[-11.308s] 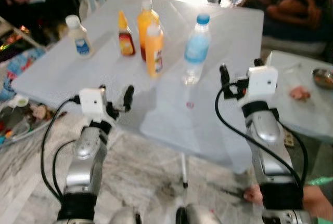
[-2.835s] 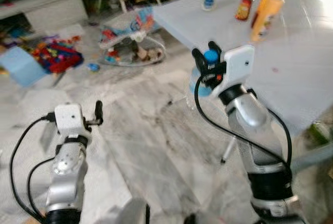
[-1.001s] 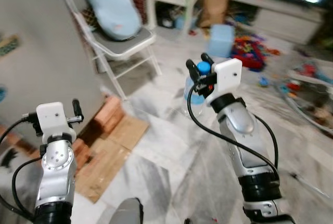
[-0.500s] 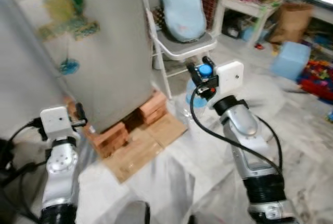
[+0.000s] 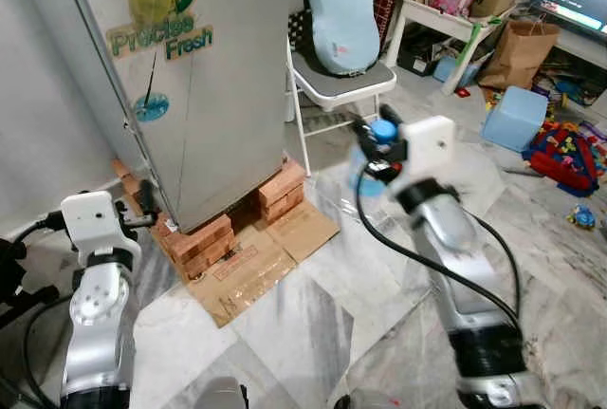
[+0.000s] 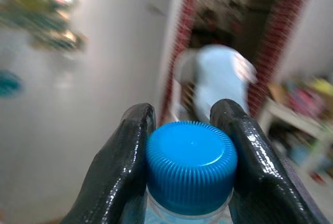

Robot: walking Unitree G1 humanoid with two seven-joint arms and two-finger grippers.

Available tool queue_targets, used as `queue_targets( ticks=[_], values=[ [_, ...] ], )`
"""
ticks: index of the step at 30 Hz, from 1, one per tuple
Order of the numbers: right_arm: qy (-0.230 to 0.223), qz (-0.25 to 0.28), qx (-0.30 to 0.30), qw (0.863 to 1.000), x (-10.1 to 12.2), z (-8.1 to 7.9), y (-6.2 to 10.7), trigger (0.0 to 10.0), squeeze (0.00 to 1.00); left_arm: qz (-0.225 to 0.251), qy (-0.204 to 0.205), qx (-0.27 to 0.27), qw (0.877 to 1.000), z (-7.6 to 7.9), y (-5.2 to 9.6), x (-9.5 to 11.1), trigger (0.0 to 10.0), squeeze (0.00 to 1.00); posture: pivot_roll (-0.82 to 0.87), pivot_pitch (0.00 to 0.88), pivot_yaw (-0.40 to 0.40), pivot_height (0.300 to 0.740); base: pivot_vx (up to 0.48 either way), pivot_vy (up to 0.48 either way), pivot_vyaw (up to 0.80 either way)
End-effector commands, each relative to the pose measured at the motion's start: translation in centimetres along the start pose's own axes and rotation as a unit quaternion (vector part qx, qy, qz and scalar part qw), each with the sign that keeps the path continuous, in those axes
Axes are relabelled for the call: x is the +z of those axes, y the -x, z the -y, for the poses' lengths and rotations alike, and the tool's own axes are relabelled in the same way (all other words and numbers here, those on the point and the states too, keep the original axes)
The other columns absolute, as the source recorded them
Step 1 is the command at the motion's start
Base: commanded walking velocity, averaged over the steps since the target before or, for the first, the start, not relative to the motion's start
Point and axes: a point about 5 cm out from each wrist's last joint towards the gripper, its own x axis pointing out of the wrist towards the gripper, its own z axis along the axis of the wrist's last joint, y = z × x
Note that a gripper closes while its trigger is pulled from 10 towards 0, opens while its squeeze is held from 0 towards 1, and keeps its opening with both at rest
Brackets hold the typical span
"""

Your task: Restocking fridge

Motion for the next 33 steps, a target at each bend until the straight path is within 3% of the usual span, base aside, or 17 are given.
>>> queue_targets(
  ticks=[1,6,12,19,21,27,33],
  values=[
    [0.011,0.013,-0.013,1.0,0.6,0.6,0.0,10.0,0.0,0.005,0.009,-0.033,0.999,1.2,0.3,0.6,10.0,0.0,0.05,0.073,-0.038,0.74,0.0,0.0,0.0],
    [0.011,-0.005,-0.03,0.999,-0.2,0.9,0.6,10.0,0.0,-0.002,0.016,-0.057,0.998,1.9,1.6,0.2,10.0,0.0,0.06,0.079,-0.036,0.74,0.0,0.0,0.0],
    [0.013,-0.001,-0.015,1.0,-0.1,0.4,0.5,10.0,0.0,0.001,0.021,-0.056,0.998,1.8,1.3,0.2,10.0,0.0,0.05,0.081,-0.034,0.74,0.0,0.0,0.0],
    [0.013,0.007,-0.016,1.0,0.3,0.5,0.2,10.0,0.0,0.0,0.007,-0.04,0.999,0.8,0.9,0.9,10.0,0.0,0.05,0.081,-0.035,0.74,0.339,0.0,0.8],
    [0.012,0.007,-0.008,1.0,0.2,0.3,0.1,10.0,0.0,-0.008,0.001,-0.01,1.0,0.1,0.7,0.6,10.0,0.0,0.05,0.083,-0.036,0.74,0.414,0.127,0.8],
    [0.008,0.008,0.0,1.0,0.3,0.0,0.0,10.0,0.0,-0.011,-0.004,-0.014,1.0,0.4,0.7,0.3,10.0,0.0,0.05,0.083,-0.038,0.74,0.404,0.26,0.65],
    [0.008,0.011,0.0,1.0,0.5,0.1,-0.3,10.0,0.0,-0.012,-0.007,-0.011,1.0,0.4,0.2,0.3,10.0,0.0,0.04,0.083,-0.039,0.74,0.431,0.041,0.0]
  ],
)
